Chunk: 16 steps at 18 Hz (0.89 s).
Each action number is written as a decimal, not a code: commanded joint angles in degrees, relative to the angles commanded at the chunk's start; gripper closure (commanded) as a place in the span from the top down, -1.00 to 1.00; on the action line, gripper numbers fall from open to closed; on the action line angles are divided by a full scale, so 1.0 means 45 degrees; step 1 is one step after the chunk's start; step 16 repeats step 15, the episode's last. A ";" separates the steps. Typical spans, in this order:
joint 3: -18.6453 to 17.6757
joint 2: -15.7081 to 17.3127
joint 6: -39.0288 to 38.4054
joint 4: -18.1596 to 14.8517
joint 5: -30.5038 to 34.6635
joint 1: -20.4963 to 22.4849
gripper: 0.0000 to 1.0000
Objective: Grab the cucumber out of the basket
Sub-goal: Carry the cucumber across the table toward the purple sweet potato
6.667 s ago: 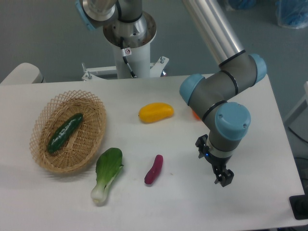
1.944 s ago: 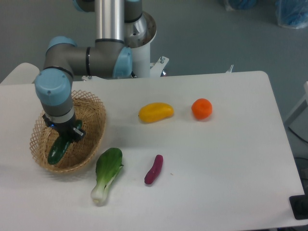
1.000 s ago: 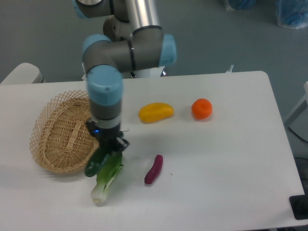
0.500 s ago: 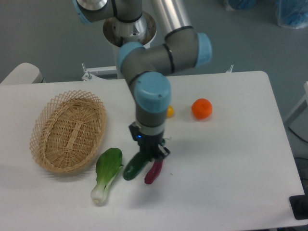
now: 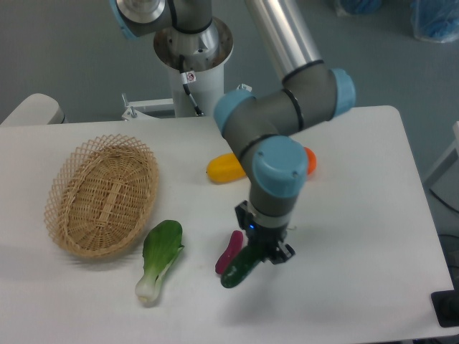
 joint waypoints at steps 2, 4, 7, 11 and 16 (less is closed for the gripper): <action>0.0078 -0.0097 0.0685 -0.0019 -0.0020 0.0273 -0.67; 0.0233 -0.0215 0.1330 -0.0019 0.0000 0.0470 -0.67; 0.0566 -0.0488 0.2092 -0.0020 0.0000 0.0587 -0.66; 0.0625 -0.0567 0.2522 0.0000 0.0428 0.0646 -0.66; 0.0567 -0.0567 0.2817 0.0019 0.0742 0.0646 -0.66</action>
